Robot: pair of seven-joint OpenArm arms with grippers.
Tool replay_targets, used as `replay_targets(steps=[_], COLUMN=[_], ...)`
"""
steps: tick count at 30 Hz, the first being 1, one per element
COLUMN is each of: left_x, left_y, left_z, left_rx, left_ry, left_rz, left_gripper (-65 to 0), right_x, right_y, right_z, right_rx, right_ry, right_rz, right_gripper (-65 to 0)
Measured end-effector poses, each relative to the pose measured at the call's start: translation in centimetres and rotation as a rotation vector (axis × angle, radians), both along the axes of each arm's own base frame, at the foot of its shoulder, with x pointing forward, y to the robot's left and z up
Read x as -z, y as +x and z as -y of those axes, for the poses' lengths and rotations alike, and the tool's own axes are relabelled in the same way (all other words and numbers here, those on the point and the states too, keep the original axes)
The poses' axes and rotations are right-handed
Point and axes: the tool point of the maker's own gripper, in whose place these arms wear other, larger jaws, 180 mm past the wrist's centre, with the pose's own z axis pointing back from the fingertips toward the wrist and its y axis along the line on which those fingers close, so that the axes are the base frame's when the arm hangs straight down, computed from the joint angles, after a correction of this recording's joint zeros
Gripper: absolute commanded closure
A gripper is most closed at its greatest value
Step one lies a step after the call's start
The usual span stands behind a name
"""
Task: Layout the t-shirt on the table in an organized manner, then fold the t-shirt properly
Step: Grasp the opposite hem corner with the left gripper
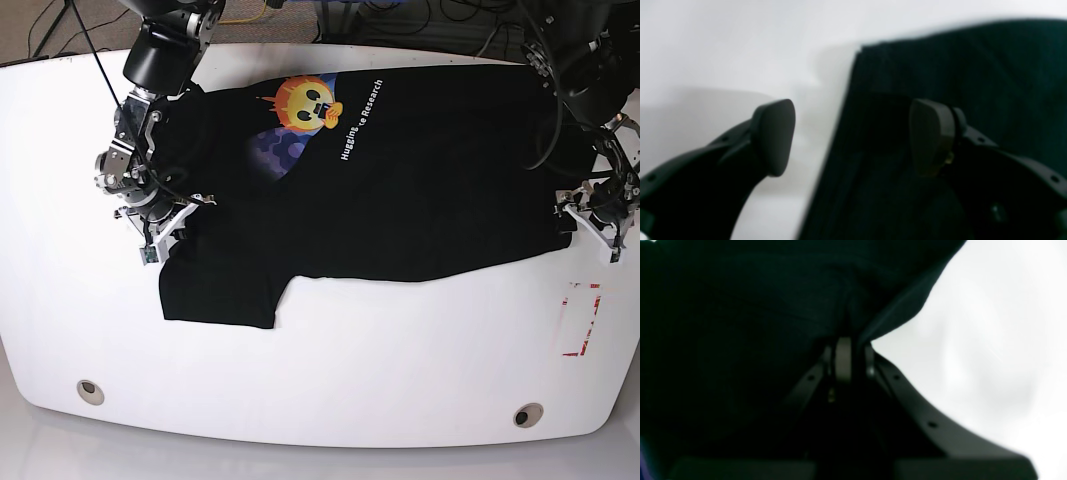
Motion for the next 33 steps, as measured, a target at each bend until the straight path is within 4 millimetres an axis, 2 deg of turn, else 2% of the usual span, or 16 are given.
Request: replay_targets(steps=[11,13,15,17,18,20,21,23,29,33], left_x=[0.0,0.1,0.1,0.3,0.4,0.5,0.6,0.6,0.8,0.1], left_y=[2.5,2.8,3.0,3.1,3.2,3.2,3.2,3.3,3.4,3.2], left_z=[1.6,2.2,2.8,3.3,3.5,3.9,4.1,4.3,4.9,4.8], left_rx=[-0.009,-0.004,0.002,0.015,0.023,0.041,0.048,0.06,0.09,0.101], left_ry=[-0.084,-0.097,-0.108,-0.108,-0.106,-0.101,-0.099,-0.095,-0.084,-0.048], left_rz=[0.031,0.037,0.042,0.037,0.035,0.026,0.022,0.018,0.004,0.002], left_gripper=[-48.3,-42.9,-34.4,-25.4,-18.7,-11.1,-4.9,0.0,0.0,0.0], right_x=[0.0,0.0,0.0,-0.1,-0.2,-0.3,-0.4,-0.4,-0.5,-1.0], right_y=[0.0,0.0,0.0,0.0,0.0,-0.1,-0.1,-0.2,-0.2,-0.2], right_z=[0.0,0.0,0.0,0.0,0.1,0.2,0.2,0.2,0.1,0.4], right_rx=[0.0,0.0,0.0,0.0,-0.001,-0.003,-0.003,-0.006,-0.007,-0.009], right_ry=[0.0,0.0,0.0,-0.004,-0.006,-0.019,-0.021,-0.033,-0.034,-0.057], right_rz=[0.0,0.0,0.001,0.002,0.002,-0.002,-0.003,-0.006,-0.009,-0.002], right_gripper=[-1.9,-1.9,-1.9,-1.9,-1.9,-1.9,-1.9,-1.7,-1.4,-1.4])
